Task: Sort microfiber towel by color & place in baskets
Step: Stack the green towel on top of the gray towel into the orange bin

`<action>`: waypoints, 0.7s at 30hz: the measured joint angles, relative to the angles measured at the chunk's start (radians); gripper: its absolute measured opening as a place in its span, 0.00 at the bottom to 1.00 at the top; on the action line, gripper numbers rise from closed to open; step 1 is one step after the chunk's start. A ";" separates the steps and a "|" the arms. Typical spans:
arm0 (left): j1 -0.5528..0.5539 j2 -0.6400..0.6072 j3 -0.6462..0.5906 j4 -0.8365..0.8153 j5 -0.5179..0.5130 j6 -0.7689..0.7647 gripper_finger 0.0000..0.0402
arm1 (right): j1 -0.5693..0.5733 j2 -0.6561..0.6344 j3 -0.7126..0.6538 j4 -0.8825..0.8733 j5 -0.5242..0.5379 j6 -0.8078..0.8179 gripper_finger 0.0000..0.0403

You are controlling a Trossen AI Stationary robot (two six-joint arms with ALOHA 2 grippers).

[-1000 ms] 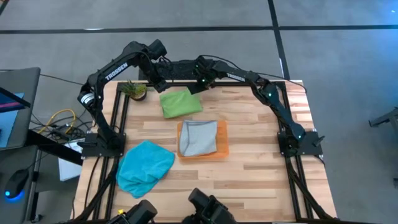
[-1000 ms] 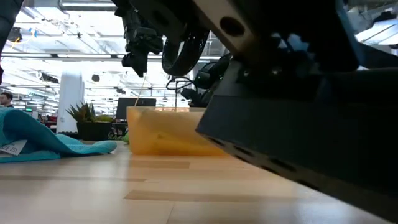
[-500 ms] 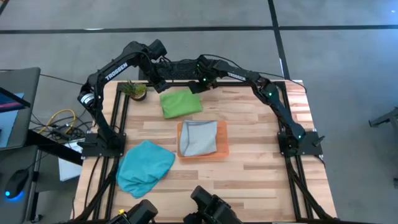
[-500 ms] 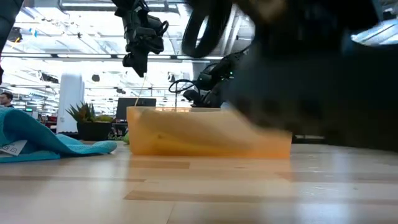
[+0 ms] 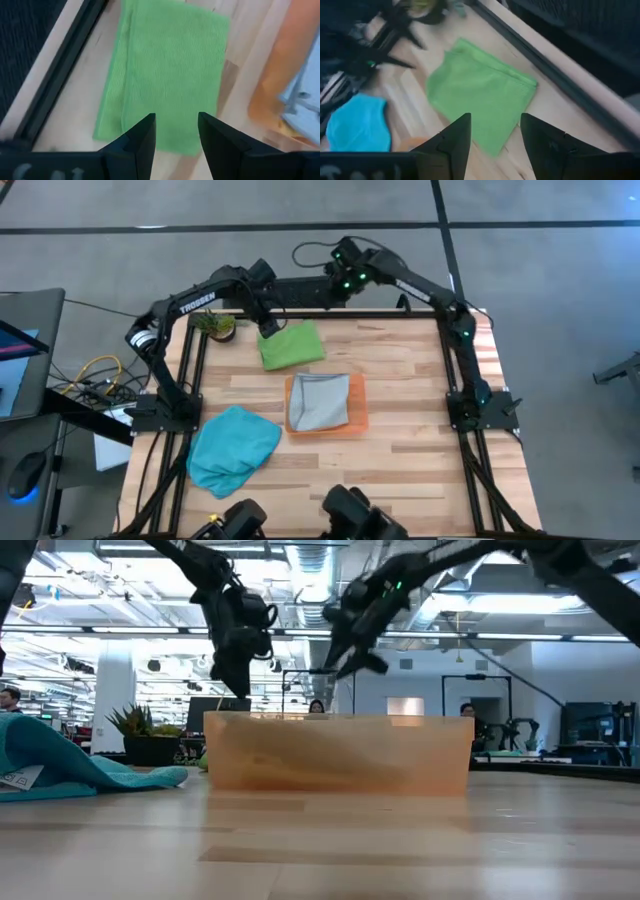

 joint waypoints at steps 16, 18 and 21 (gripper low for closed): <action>-0.114 0.000 -0.084 0.061 -0.120 0.350 0.34 | 0.120 -0.256 0.001 -0.102 0.054 -0.334 0.48; -0.129 0.000 -0.084 0.068 -0.119 0.385 0.33 | 0.131 -0.260 0.000 -0.112 0.064 -0.335 0.48; -0.146 0.000 -0.084 0.104 -0.135 0.390 0.33 | 0.145 -0.260 0.000 -0.120 0.075 -0.335 0.48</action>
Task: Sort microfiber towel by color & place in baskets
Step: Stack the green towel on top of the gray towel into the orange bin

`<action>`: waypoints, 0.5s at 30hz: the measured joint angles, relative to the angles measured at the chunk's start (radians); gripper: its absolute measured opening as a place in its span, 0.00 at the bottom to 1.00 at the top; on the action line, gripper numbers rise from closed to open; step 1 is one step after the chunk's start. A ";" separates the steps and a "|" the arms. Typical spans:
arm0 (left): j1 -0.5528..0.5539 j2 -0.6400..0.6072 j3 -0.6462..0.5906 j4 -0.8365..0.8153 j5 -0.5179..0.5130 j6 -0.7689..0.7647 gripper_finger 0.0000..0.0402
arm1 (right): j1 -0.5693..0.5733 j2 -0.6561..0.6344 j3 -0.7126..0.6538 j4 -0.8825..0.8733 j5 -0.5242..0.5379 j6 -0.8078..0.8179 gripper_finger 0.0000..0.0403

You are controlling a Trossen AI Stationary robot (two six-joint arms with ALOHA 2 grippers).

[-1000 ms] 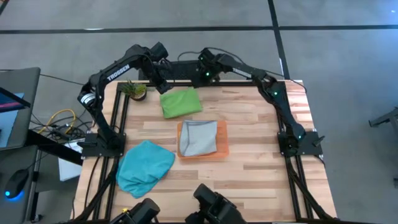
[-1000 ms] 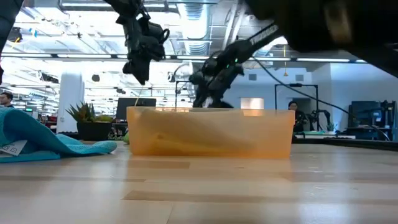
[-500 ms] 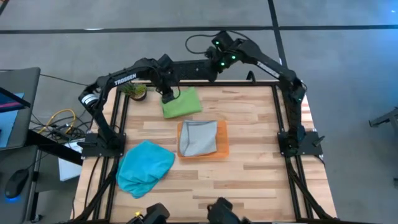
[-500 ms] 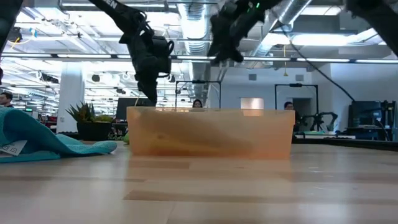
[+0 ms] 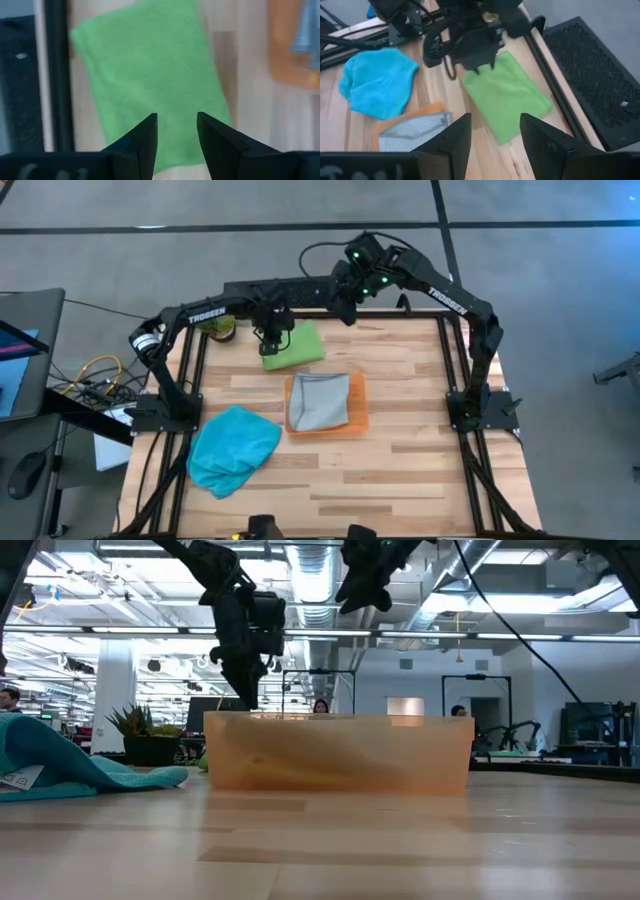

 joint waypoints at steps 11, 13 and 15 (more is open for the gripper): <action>-0.025 0.025 0.000 0.011 -0.225 0.033 0.42 | 0.003 0.000 0.000 -0.032 -0.001 0.003 0.46; -0.023 0.026 -0.001 0.003 -0.188 0.014 0.42 | 0.003 0.000 0.000 -0.034 0.000 0.003 0.46; -0.023 0.026 0.000 0.005 -0.154 -0.006 0.42 | 0.003 0.000 0.000 -0.039 0.000 0.003 0.46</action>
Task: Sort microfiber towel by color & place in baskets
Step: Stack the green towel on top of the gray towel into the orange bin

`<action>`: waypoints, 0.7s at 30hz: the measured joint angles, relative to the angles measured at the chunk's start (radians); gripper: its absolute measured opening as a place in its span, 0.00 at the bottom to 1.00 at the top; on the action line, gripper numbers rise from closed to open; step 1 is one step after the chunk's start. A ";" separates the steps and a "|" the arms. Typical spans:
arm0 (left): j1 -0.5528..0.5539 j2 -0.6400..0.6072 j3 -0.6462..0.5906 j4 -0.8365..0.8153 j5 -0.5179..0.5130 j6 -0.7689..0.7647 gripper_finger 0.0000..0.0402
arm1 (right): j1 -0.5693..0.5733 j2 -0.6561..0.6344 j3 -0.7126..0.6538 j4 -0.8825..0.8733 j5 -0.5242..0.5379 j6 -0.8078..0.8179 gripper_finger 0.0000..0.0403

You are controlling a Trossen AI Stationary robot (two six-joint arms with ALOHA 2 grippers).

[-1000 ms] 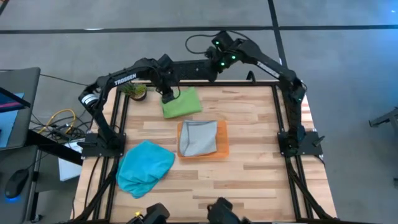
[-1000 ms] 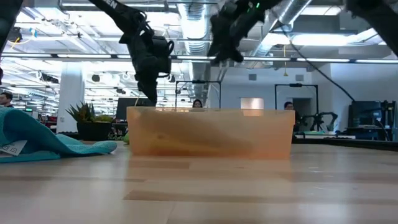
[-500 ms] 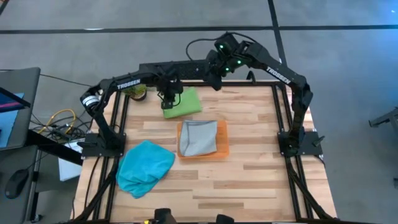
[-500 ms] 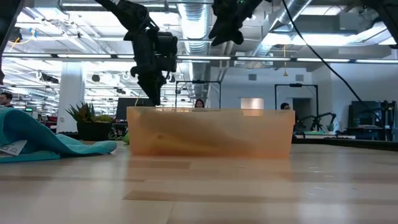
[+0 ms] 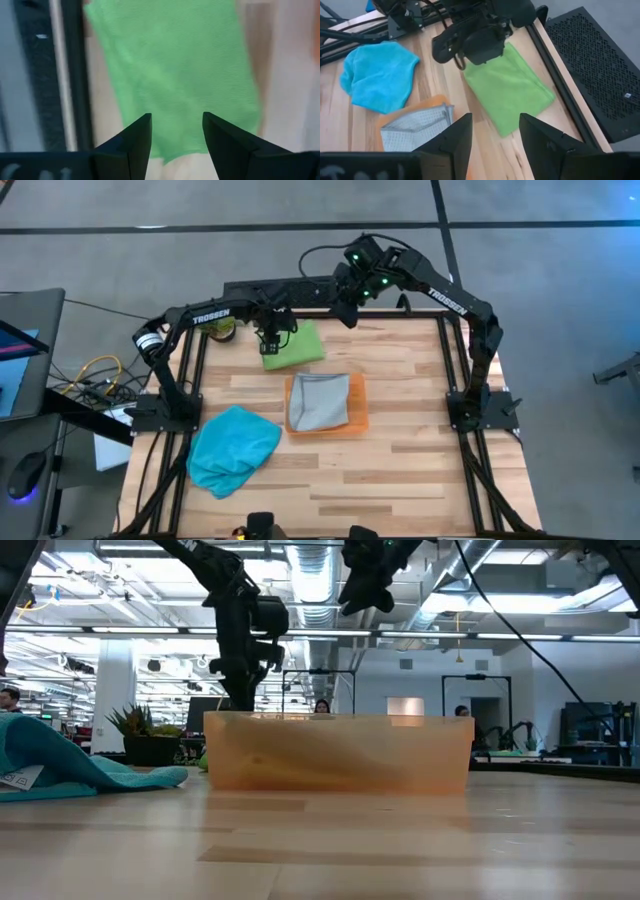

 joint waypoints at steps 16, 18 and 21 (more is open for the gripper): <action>0.006 0.000 0.000 -0.006 0.116 -0.136 0.42 | 0.000 0.000 0.000 -0.008 0.000 -0.310 0.45; 0.006 0.000 0.000 -0.006 0.123 -0.167 0.42 | 0.000 0.000 0.000 -0.008 -0.001 -0.333 0.45; 0.005 0.000 0.000 -0.006 0.123 -0.212 0.42 | 0.000 0.000 0.000 -0.008 -0.001 -0.332 0.46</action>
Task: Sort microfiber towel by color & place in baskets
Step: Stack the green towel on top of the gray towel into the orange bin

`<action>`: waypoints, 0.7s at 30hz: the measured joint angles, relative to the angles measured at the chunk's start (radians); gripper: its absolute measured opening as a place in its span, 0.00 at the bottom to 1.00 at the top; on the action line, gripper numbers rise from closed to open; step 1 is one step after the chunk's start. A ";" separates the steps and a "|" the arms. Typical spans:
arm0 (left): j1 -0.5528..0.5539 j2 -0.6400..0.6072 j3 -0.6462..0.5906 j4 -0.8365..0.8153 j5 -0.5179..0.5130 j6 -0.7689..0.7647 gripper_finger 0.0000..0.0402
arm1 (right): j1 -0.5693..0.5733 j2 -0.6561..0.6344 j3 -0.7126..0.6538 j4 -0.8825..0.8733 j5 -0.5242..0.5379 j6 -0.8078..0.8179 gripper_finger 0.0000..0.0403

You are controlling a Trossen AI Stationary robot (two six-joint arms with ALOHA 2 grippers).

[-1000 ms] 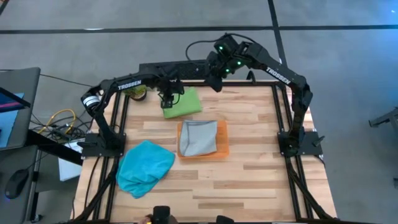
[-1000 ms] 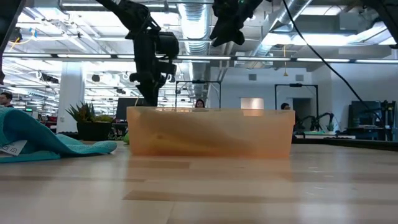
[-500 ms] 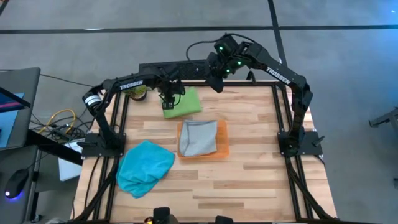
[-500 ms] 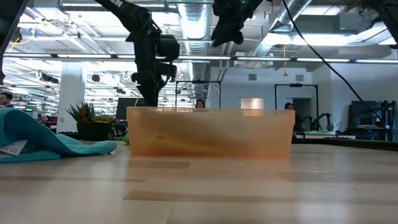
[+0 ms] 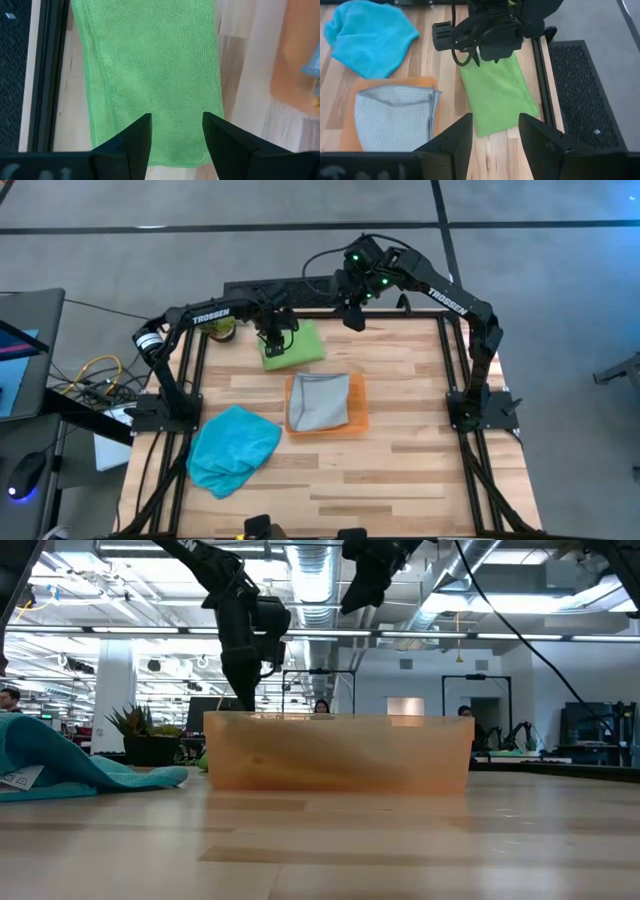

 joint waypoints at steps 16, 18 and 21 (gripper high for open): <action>0.000 0.000 0.000 0.002 0.000 -0.040 0.42 | 0.000 0.000 0.000 0.020 0.000 0.088 0.45; 0.000 0.000 0.000 0.003 0.000 -0.048 0.42 | 0.000 0.000 0.000 0.020 0.000 0.088 0.45; 0.000 0.000 0.000 0.003 0.000 -0.053 0.42 | 0.000 0.000 0.000 0.020 0.000 0.088 0.45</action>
